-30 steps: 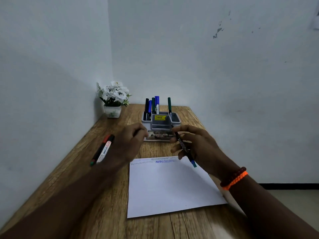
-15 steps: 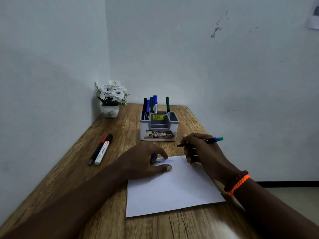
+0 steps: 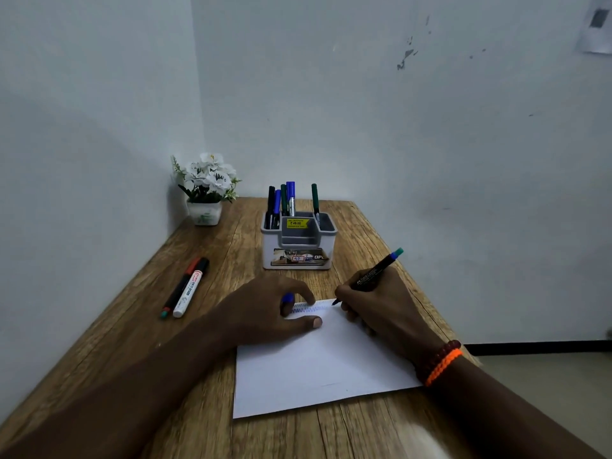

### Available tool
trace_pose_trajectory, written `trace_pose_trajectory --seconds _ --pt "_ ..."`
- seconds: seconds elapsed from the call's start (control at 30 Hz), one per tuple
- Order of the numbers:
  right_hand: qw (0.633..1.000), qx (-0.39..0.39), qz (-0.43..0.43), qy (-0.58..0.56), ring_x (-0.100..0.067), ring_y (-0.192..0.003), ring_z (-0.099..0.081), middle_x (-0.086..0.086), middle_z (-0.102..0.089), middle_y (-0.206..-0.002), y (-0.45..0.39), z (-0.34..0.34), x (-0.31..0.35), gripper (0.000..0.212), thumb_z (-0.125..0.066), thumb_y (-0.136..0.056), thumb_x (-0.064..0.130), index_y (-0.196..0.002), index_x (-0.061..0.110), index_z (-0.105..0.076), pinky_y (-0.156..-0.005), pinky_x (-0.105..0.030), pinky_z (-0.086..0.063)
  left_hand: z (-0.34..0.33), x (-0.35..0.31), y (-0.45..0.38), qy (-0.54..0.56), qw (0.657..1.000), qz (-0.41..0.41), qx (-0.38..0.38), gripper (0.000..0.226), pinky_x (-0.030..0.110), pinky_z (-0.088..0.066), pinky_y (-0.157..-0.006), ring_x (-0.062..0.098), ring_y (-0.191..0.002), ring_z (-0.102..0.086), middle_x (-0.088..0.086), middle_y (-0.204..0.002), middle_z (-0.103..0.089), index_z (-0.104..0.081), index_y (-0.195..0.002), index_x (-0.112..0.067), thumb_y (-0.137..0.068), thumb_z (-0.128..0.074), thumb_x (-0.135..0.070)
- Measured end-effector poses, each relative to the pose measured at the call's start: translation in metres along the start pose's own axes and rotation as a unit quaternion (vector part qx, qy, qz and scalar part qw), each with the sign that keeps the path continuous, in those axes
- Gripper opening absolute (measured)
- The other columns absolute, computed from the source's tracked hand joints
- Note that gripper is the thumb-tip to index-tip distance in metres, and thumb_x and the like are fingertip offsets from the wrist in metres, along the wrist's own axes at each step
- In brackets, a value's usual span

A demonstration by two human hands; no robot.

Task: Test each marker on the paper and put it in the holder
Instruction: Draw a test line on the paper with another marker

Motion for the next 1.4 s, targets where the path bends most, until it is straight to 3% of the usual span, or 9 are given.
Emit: trace_pose_trajectory --seconds 0.23,0.5,0.87,1.07,1.4 --pt "1.000 -0.004 0.008 0.004 -0.011 -0.045 -0.060 -0.010 -0.073 -0.065 0.0002 0.0000 -0.0001 0.015 -0.077 -0.091 0.019 -0.084 0.006 -0.075 -0.045 -0.026 -0.052 -0.0021 -0.0007 -0.0010 -0.029 1.000 0.004 0.010 0.060 0.034 -0.054 -0.065 0.010 -0.070 -0.059 -0.011 -0.078 -0.063 -0.066 -0.120 -0.040 -0.076 -0.062 -0.080" --pt "1.000 -0.005 0.004 0.019 -0.007 -0.044 -0.061 -0.001 -0.071 -0.060 -0.0004 -0.0012 0.0013 0.013 -0.078 -0.090 0.017 -0.080 0.009 -0.074 -0.045 -0.017 -0.049 -0.0038 0.0012 -0.0009 -0.027 0.999 -0.003 0.017 0.068 0.039 -0.058 -0.075 0.007 -0.085 -0.062 -0.014 -0.098 -0.070 -0.064 -0.128 -0.044 -0.076 -0.054 -0.086" --pt "1.000 -0.008 0.002 0.025 -0.005 -0.045 -0.062 -0.001 -0.070 -0.062 -0.0021 -0.0014 -0.0015 0.012 -0.078 -0.090 0.017 -0.082 0.009 -0.075 -0.047 -0.016 -0.049 -0.0030 -0.0019 -0.0004 -0.030 0.999 -0.001 0.025 0.065 0.031 -0.058 -0.074 0.005 -0.083 -0.061 -0.017 -0.101 -0.069 -0.065 -0.130 -0.042 -0.078 -0.058 -0.081" --pt "0.999 -0.022 0.009 0.041 -0.007 -0.050 -0.064 -0.002 -0.072 -0.066 -0.0031 -0.0020 -0.0021 0.014 -0.080 -0.089 0.021 -0.081 0.011 -0.074 -0.052 -0.023 -0.053 -0.0027 -0.0016 -0.0007 -0.032 0.999 0.001 0.019 0.064 0.034 -0.058 -0.072 0.006 -0.081 -0.060 -0.013 -0.095 -0.069 -0.065 -0.128 -0.042 -0.078 -0.058 -0.081" --pt "0.999 -0.036 0.010 0.040 -0.011 -0.052 -0.066 -0.005 -0.073 -0.067 -0.0051 -0.0015 -0.0046 0.015 -0.081 -0.088 0.022 -0.081 0.010 -0.075 -0.055 -0.031 -0.058 -0.0043 0.0007 -0.0007 -0.025 0.999 0.006 0.021 0.065 0.034 -0.059 -0.078 0.005 -0.089 -0.063 -0.016 -0.107 -0.070 -0.065 -0.128 -0.043 -0.077 -0.058 -0.082"
Point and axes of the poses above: each hand's wrist, its own y-axis away from the middle knuckle, its own z-axis out of the back of the hand, x = y × z, the point moved 2 cm from there along -y, towards the middle knuckle
